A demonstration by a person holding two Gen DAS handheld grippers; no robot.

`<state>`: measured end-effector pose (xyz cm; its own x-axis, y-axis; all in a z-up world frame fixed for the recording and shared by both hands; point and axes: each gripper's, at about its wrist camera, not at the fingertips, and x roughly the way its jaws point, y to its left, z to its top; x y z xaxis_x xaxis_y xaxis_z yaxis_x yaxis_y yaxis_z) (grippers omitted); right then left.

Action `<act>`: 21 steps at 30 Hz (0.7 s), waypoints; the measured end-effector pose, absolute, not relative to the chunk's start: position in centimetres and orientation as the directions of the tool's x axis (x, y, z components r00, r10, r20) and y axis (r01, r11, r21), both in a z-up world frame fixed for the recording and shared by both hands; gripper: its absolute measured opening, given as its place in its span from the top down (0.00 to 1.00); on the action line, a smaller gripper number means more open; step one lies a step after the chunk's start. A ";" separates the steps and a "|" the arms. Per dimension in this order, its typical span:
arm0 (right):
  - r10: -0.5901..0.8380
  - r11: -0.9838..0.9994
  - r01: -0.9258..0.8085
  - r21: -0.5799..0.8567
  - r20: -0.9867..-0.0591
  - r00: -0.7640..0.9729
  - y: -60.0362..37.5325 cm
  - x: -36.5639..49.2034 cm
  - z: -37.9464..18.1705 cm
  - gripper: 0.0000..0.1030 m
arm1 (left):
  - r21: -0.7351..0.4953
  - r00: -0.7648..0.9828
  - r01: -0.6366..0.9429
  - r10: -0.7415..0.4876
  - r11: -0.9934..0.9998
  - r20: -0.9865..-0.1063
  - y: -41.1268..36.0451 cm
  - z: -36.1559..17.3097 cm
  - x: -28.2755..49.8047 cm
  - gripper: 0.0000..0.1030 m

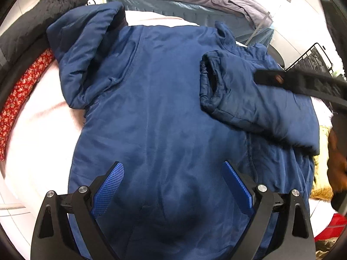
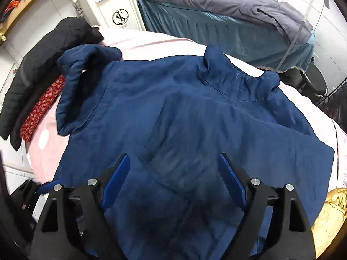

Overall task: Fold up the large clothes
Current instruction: 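Release the sleeve with the right gripper and smooth it flat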

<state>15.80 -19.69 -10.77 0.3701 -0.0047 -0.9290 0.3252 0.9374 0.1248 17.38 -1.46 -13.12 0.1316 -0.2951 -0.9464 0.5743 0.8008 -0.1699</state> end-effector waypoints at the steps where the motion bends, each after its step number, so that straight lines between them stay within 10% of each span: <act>1: 0.006 0.939 0.319 0.130 -0.932 0.362 -19.6 15.5 -10.7 0.20 | -0.173 0.124 0.574 -0.293 0.800 -0.948 -1.7 -13.3 17.5 0.13; 21: -0.195 0.559 0.823 0.100 -0.949 0.247 -36.3 -2.6 -11.8 0.20 | -0.144 0.167 0.722 -0.371 0.677 -0.913 -11.8 -10.9 20.6 0.13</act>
<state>-2.57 -36.34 -11.75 0.2473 -0.1947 -0.9492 0.8231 0.5590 0.0998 20.59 -11.77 -10.89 0.1667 -0.3714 -0.9134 0.7216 0.6773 -0.1437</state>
